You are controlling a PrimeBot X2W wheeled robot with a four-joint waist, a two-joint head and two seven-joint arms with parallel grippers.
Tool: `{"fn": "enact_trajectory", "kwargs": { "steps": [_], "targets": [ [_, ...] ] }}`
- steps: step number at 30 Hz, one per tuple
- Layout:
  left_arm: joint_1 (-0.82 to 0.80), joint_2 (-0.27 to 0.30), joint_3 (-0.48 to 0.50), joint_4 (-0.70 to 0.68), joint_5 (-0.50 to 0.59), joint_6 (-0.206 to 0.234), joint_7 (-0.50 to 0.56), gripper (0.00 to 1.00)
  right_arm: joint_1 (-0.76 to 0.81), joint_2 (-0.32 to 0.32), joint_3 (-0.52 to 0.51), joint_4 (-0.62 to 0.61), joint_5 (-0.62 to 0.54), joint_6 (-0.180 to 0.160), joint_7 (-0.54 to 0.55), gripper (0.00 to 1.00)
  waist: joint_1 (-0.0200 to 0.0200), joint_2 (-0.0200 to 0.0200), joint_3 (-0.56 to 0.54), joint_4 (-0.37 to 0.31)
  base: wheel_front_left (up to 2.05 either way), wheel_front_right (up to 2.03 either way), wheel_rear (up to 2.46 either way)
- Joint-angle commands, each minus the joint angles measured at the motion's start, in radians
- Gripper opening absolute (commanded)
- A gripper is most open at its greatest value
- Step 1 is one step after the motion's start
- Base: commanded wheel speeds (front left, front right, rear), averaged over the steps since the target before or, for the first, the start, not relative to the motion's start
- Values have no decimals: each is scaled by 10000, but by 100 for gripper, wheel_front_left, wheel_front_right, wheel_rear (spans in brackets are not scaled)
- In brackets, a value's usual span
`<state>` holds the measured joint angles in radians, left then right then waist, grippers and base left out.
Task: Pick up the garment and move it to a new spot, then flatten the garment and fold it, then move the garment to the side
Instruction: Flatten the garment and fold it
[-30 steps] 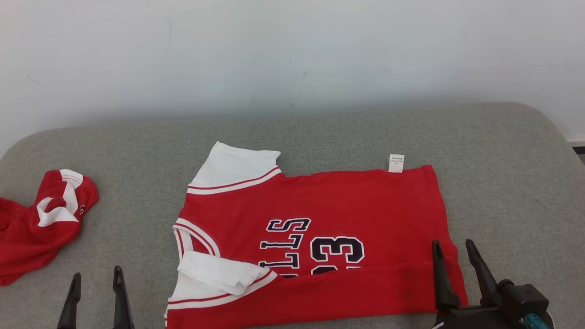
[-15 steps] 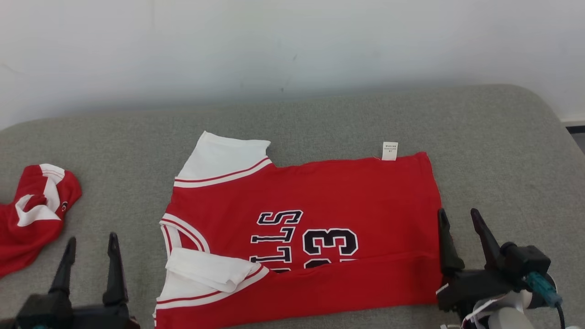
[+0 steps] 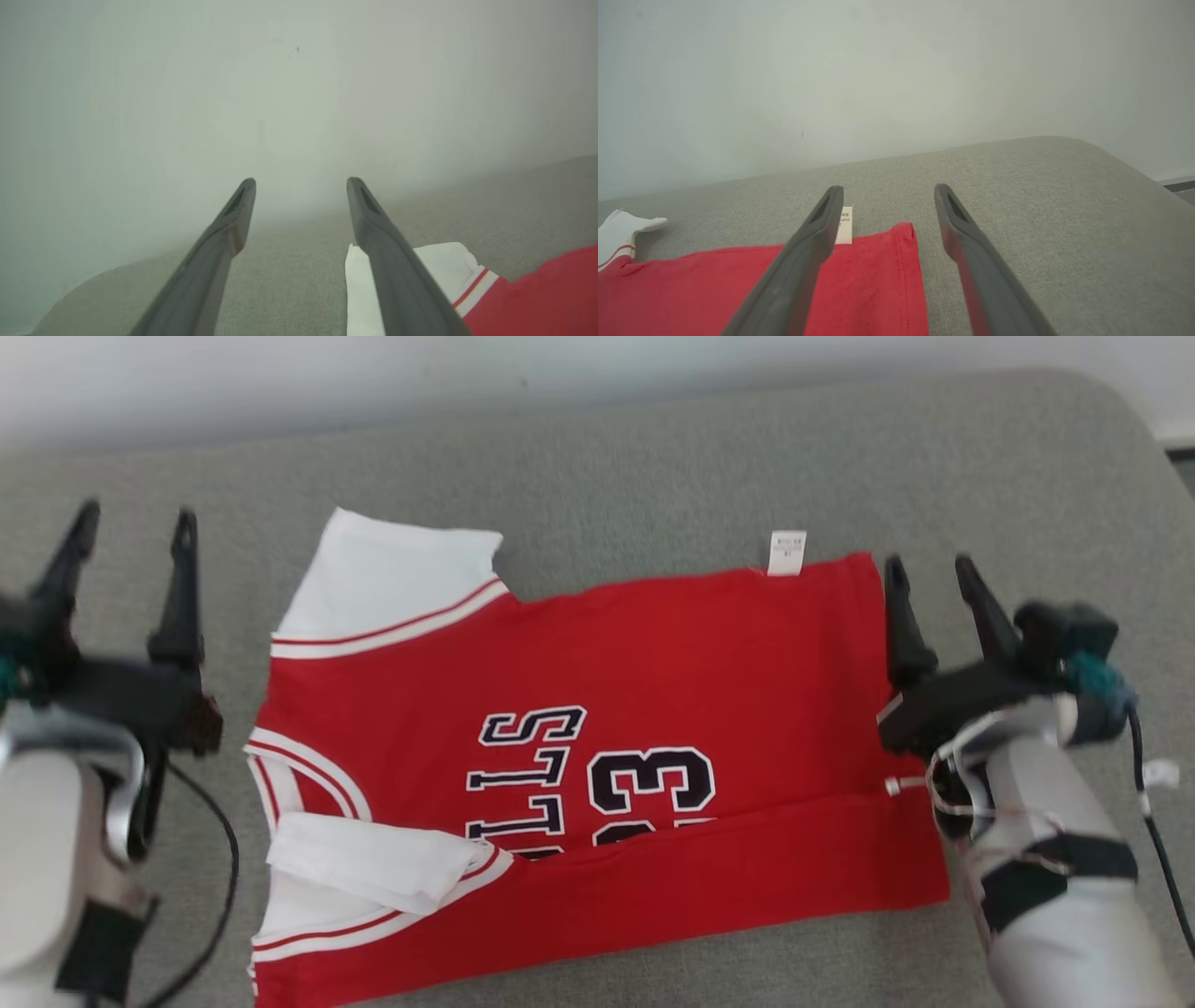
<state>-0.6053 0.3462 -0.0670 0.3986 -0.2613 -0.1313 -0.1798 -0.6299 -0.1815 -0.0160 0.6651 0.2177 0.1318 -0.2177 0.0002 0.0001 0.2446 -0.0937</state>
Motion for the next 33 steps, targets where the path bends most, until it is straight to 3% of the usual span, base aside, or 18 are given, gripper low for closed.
{"fn": "enact_trajectory", "kwargs": {
  "steps": [1, 13, 21, 33],
  "targets": [
    [-573, 223, -336, 224, -225, 17, 220, 100, -518, 34, 109, 259, -115, -25, 11, 100, -2, -1, 1074, -476, 0, 0, 0],
    [-3451, 1742, -2955, 2189, -2142, 15, 1718, 100, -3087, 376, 994, 2205, -32, -25, 179, 100, -2, -1, 2213, -1160, 0, 0, 0],
    [-4113, 1999, -4194, 3164, -3303, 15, 2233, 100, -3796, 580, 1769, 3153, 128, -25, 331, 100, -2, -1, 2286, -1394, 0, 0, 0],
    [-5265, 2131, -5665, 4137, -3947, 16, 2861, 100, -4561, 689, 2306, 4195, 390, -25, 549, 100, -2, -1, 2645, -1431, 0, 0, 0]
  ]
}}
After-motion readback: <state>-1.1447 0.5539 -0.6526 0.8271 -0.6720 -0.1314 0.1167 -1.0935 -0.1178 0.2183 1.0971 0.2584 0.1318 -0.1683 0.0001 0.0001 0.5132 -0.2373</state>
